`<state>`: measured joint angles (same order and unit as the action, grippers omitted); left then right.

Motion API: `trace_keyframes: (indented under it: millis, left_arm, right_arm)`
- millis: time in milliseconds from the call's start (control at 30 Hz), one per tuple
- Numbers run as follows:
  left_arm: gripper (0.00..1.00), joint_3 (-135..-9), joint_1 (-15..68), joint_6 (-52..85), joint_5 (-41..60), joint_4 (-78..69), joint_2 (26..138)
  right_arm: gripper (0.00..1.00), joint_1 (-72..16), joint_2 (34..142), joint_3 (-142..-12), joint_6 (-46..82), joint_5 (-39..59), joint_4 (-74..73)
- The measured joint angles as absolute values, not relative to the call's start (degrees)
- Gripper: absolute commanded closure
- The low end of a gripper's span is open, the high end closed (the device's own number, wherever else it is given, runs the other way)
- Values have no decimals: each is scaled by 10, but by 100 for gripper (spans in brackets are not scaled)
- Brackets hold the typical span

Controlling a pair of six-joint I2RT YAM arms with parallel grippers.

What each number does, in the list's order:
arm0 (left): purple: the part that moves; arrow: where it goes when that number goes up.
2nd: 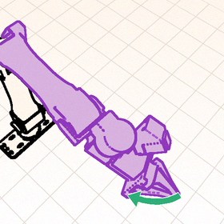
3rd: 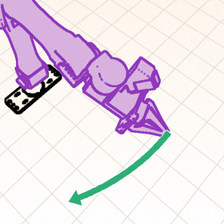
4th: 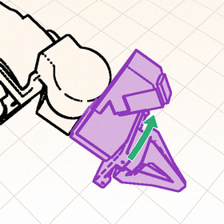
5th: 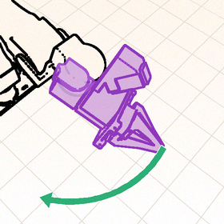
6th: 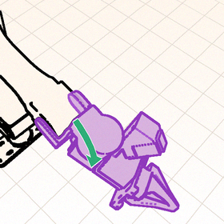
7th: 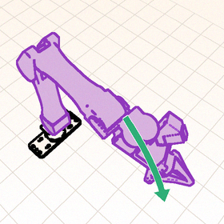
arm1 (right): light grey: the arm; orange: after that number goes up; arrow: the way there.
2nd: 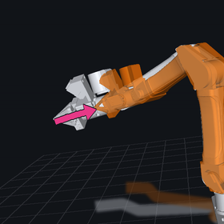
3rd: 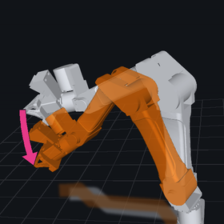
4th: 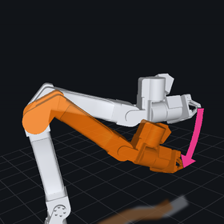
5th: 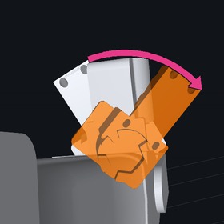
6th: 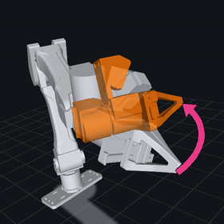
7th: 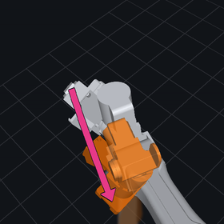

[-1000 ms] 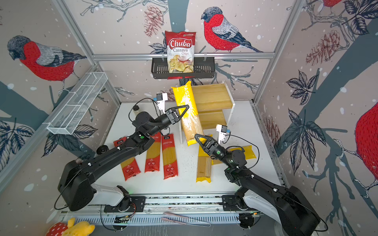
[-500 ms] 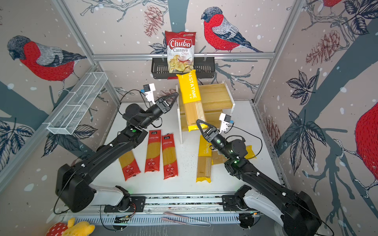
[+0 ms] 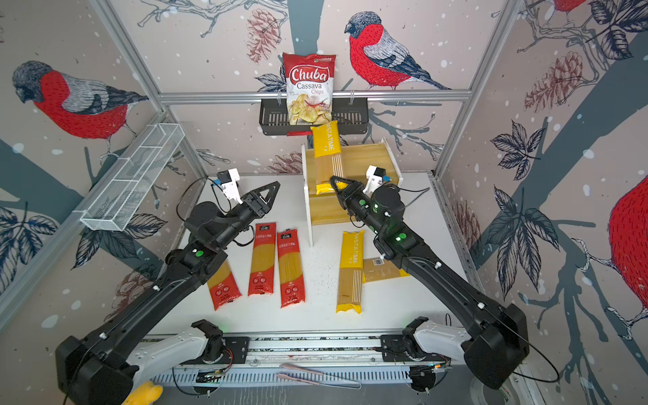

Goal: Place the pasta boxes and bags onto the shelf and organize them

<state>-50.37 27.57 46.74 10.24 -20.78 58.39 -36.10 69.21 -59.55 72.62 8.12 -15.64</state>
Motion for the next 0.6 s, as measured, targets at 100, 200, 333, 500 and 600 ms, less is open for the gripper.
trace_keyframes:
  millis: [100,200,333,500,600]
  left_arm:
    - [43,-492,276,456,88,-199,566]
    - [43,-483,276,450,86,-196,562]
    - [43,-473,276,451,86,-196,565]
    - [43,-463,279,453,89,-203,569]
    - [43,-462,284,453,90,-208,569]
  right_arm:
    - [100,-360,710,-596,743,99,-145]
    - [99,-360,717,-597,754,110,-153]
    - [84,-360,735,-600,765,117,-176]
    - [69,-360,737,-598,765,127,-188]
    - [61,-360,730,-587,766,132,-197]
